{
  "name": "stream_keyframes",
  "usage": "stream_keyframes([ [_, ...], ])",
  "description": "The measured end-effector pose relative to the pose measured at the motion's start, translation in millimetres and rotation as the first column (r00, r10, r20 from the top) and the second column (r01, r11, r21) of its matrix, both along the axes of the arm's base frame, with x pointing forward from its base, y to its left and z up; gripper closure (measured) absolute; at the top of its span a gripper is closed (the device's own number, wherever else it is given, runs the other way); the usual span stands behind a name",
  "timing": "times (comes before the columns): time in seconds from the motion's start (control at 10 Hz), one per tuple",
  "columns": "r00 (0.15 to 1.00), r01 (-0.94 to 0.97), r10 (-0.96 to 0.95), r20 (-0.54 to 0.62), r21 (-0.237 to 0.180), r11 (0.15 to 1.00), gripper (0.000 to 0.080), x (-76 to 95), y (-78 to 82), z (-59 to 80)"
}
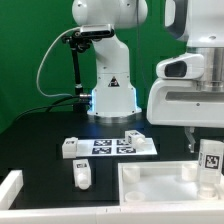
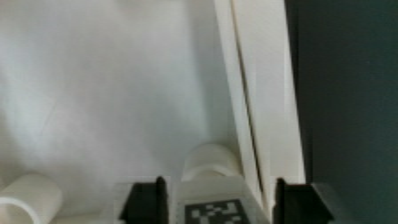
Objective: Assemble one leg
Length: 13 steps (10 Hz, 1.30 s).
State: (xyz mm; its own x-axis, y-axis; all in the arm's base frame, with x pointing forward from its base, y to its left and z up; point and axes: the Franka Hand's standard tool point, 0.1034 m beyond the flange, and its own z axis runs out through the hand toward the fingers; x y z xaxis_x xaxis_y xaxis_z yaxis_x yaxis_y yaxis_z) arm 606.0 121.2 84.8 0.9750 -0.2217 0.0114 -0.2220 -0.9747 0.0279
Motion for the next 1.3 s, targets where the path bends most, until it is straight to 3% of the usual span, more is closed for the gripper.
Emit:
stream_keyframes([
  [0.4, 0.995, 0.070, -0.068, -0.071, 0.025, 0.997, 0.0509, 1.2, -19.7, -3.6],
  [0.8, 0.999, 0.032, -0.032, -0.028, -0.001, 0.999, 0.0509, 15.3, -23.8, -0.5],
  [1.2, 0.999, 0.036, -0.036, -0.029, -0.001, 0.999, 0.0509, 14.7, -24.1, -1.4],
  [1.3, 0.999, 0.036, -0.036, -0.030, -0.001, 0.999, 0.0432, 14.7, -24.2, -1.4],
])
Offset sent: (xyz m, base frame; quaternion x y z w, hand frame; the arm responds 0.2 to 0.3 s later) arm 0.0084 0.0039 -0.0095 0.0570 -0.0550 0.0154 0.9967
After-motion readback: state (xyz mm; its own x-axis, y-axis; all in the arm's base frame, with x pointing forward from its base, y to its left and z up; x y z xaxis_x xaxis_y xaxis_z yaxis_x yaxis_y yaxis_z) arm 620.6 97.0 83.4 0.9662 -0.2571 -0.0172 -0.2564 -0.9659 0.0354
